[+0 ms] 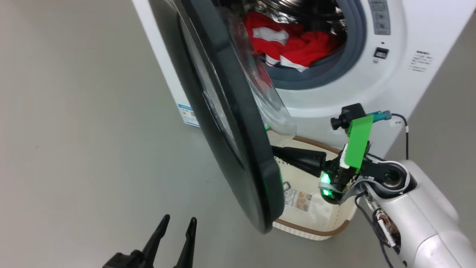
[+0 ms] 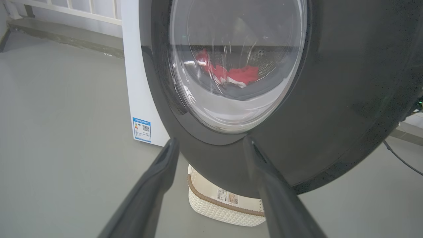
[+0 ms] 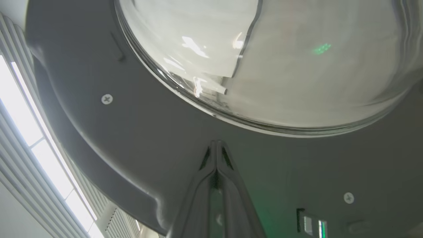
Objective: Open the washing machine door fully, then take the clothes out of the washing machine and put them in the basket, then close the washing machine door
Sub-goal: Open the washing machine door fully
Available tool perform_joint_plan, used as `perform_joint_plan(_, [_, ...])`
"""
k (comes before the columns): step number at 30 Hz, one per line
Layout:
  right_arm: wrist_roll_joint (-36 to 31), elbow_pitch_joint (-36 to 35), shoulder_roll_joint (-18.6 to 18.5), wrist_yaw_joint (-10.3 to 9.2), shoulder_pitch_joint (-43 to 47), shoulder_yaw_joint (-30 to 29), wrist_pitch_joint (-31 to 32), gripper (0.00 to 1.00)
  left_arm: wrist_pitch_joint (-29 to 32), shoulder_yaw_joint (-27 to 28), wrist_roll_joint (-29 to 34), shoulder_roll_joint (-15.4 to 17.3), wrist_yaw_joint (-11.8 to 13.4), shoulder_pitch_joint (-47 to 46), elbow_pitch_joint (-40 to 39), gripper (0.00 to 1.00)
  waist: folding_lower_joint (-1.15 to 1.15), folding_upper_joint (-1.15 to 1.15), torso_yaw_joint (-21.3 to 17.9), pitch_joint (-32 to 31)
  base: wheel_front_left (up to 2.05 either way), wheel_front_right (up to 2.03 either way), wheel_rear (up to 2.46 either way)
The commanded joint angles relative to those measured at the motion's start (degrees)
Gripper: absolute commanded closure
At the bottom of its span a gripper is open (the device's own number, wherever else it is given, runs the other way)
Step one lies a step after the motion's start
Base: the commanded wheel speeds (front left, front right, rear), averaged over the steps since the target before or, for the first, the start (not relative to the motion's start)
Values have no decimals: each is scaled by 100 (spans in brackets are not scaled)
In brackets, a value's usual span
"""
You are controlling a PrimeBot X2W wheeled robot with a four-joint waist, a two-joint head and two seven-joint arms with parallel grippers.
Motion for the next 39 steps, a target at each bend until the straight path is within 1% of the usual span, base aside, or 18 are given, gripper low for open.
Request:
perform_joint_plan(1, [-56,-195,166,3,35,91,57,100,-70,165,-34,53,45,4,-104,0,0,0,184,-109,0,0,0])
perform_joint_plan(5, [-160,-219,265,3,134,102,79,100,-70,173,9,53,124,54,-115,0,0,0,373,-192,0,0,0])
perform_joint_plan(11, [-218,-205,413,3,128,271,198,100,-70,346,-54,53,308,163,-262,0,0,0,426,-211,0,0,0])
perform_joint_plan(19, [-53,-222,454,3,76,524,144,100,-70,437,-50,53,400,203,-381,0,0,0,449,-216,0,0,0])
perform_joint_plan(25, [38,-299,456,3,62,681,-49,100,-70,419,-40,53,420,212,-422,0,0,0,441,-218,0,0,0])
perform_joint_plan(26, [4,-297,456,3,73,678,-84,96,-70,416,-42,53,415,212,-420,0,0,0,437,-219,0,0,0])
perform_joint_plan(27, [-48,-290,456,3,87,664,-124,80,-70,414,-45,53,408,211,-417,0,0,0,433,-223,0,0,0])
perform_joint_plan(28, [-89,-283,457,3,109,642,-155,70,-70,414,-44,53,401,212,-411,0,0,0,428,-233,0,0,0])
perform_joint_plan(29, [-111,-283,457,3,138,621,-163,66,-70,416,-42,53,392,212,-402,0,0,0,424,-241,0,0,0])
perform_joint_plan(30, [-144,-286,457,3,167,590,-185,59,-70,421,-42,53,382,211,-392,0,0,0,418,-247,0,0,0])
perform_joint_plan(31, [-176,-292,457,3,200,549,-218,49,-70,427,-42,53,371,208,-378,0,0,0,412,-256,0,0,0])
perform_joint_plan(33, [-217,-306,457,3,272,474,-244,37,-70,433,-36,53,344,199,-349,0,0,0,401,-276,0,0,0])
perform_joint_plan(34, [-217,-306,457,3,272,474,-244,37,-70,433,-36,53,344,199,-349,0,0,0,401,-276,0,0,0])
perform_joint_plan(35, [-242,-307,457,3,309,429,-270,33,-70,433,-30,53,331,191,-334,0,0,0,395,-286,0,0,0])
perform_joint_plan(37, [-272,-313,457,3,384,345,-295,33,-70,435,-17,53,310,174,-304,0,0,0,385,-311,0,0,0])
perform_joint_plan(39, [-297,-329,457,3,473,266,-321,27,-70,450,-4,53,289,161,-269,0,0,0,375,-341,0,0,0])
